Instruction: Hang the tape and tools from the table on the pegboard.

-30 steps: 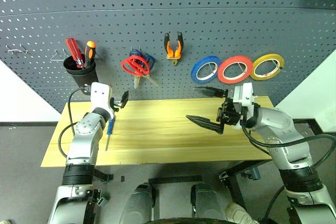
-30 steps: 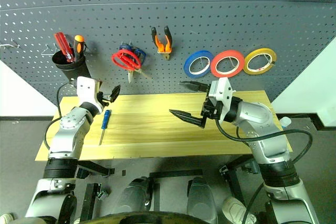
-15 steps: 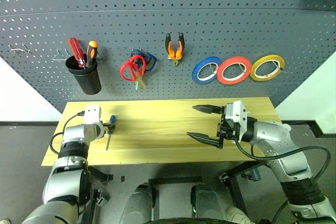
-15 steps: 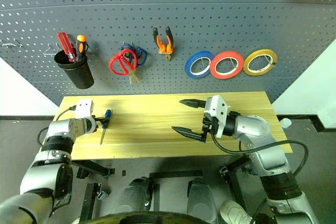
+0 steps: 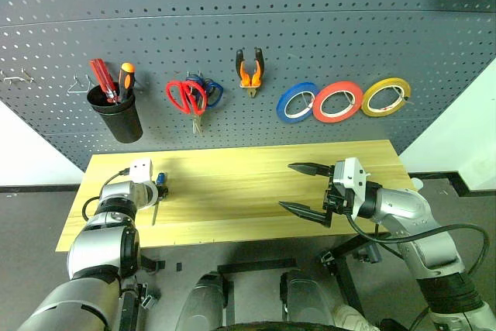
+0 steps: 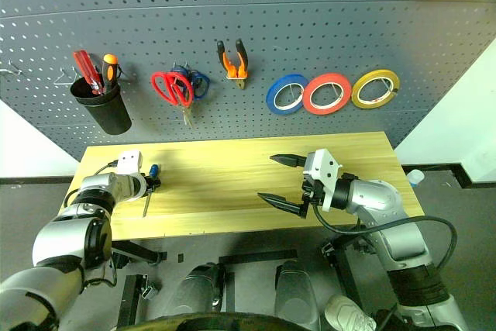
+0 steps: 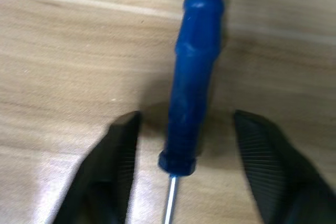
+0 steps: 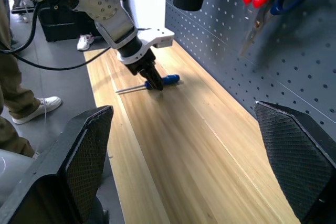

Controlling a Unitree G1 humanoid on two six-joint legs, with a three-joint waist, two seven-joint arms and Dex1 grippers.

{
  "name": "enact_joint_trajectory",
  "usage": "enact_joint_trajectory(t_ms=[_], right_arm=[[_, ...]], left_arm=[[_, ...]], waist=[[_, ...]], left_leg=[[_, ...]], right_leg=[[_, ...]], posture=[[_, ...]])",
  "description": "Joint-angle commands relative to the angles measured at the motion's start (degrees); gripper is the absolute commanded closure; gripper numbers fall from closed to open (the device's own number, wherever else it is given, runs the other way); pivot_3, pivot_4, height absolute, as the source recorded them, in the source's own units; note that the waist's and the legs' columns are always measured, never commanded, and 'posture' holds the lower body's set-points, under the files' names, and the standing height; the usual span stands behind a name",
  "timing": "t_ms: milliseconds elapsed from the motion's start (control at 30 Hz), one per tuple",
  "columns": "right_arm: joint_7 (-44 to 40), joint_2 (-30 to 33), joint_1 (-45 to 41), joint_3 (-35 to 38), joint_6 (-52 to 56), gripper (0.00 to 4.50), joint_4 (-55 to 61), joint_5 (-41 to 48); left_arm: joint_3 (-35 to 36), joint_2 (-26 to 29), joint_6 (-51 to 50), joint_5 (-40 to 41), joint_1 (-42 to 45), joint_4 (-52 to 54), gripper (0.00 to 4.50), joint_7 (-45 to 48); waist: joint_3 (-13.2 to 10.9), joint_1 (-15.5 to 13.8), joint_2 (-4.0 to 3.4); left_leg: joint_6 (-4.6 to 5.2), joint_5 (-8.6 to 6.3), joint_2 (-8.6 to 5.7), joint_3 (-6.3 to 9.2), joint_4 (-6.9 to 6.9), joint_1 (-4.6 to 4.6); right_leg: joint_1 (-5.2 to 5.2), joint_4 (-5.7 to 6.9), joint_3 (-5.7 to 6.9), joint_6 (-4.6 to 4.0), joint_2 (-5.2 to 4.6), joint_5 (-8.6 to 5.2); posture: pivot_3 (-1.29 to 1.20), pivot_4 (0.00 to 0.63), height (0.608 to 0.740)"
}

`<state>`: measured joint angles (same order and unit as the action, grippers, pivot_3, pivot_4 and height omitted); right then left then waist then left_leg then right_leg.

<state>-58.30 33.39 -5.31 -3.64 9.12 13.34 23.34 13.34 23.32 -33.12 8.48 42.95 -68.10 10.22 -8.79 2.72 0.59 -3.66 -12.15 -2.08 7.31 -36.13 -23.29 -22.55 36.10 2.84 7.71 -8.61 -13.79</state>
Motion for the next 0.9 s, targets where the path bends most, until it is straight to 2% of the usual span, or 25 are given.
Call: enact_joint_trajectory(t_ms=[33, 133, 300, 500, 600, 733, 800, 900], right_arm=[[0.28, 0.44, -0.61, 1.42, -1.15, 0.00, 1.79, 0.17], [0.19, 0.54, -0.97, 1.54, -1.33, 0.00, 1.28, 0.01], [-0.21, 0.83, -1.37, 2.37, -1.97, 0.00, 0.65, 0.30], [-0.27, -0.20, -4.44, 4.54, -1.93, 0.00, 0.46, 3.44], [-0.79, -0.69, -7.03, 5.17, -0.59, 0.00, 0.44, 5.96], [-1.28, -1.43, -13.99, 5.74, 3.69, 0.00, 0.83, 11.32], [-1.44, -1.83, -16.63, 5.76, 4.56, 0.00, 0.02, 12.23], [-2.32, -2.29, -19.08, 5.08, 4.39, 0.00, -1.53, 11.95]], left_arm=[[1.00, 1.05, 1.49, 0.25, 1.26, -0.42, 3.08, 0.00], [0.58, 1.29, 2.07, -0.08, 0.90, -0.03, 4.03, 1.08], [-0.48, 2.61, 4.12, -0.05, -3.59, 8.53, 4.05, 6.45], [-0.02, 6.27, 8.69, 1.97, -26.40, 44.41, 4.05, 13.49], [1.42, 7.34, 8.50, 5.02, -34.41, 55.92, 4.05, 17.68], [5.28, 7.79, 17.09, 11.67, -46.25, 72.92, 4.05, 26.99], [8.29, 6.93, 18.30, 16.97, -47.22, 78.25, 4.05, 29.09], [14.21, 5.33, 17.72, 27.05, -42.19, 82.75, 4.05, 27.61]], waist=[[0.00, -0.05, 0.00], [0.00, -0.12, 0.01], [-0.01, -0.04, 0.01], [-0.01, 1.51, 0.00], [-0.02, 1.05, -0.02], [-0.01, 0.55, -0.05], [-0.01, 0.06, -0.06], [0.01, -1.36, -0.08]], left_leg=[[0.00, 0.00, 0.00, 0.00, 0.01, 0.00], [0.00, 0.00, 0.00, 0.00, 0.00, 0.00], [0.00, 0.00, 0.00, 0.00, 0.00, -0.01], [-0.02, -0.01, 0.03, -0.12, 0.24, -0.01], [-0.02, -0.01, 0.03, -0.19, 0.24, 0.00], [-0.19, -0.12, 0.06, -0.20, 0.13, -0.08], [-0.23, -0.14, 0.07, -0.26, 0.13, -0.10], [-0.22, -0.14, 0.14, -0.23, 0.19, -0.13]], right_leg=[[0.00, 0.00, 0.00, 0.00, 0.00, 0.00], [0.00, 0.00, 0.00, 0.00, 0.00, 0.00], [0.00, -0.01, 0.00, 0.00, 0.00, 0.00], [-0.18, -0.03, -0.22, -0.19, 0.00, 0.10], [-0.25, 0.01, -0.32, -0.23, 0.00, 0.11], [-0.25, -0.15, -0.32, -0.45, -0.01, -0.01], [-0.26, -0.21, -0.36, -0.50, -0.04, 0.01], [-0.23, -0.25, -0.21, -0.55, -0.02, 0.05]], posture=[[-0.12, 0.103, 0.740], [-0.12, 0.101, 0.740], [-0.14, 0.099, 0.740], [-0.12, 0.096, 0.740], [-0.10, 0.092, 0.740], [-0.07, 0.085, 0.740], [-0.06, 0.081, 0.740], [-0.04, 0.075, 0.740]])
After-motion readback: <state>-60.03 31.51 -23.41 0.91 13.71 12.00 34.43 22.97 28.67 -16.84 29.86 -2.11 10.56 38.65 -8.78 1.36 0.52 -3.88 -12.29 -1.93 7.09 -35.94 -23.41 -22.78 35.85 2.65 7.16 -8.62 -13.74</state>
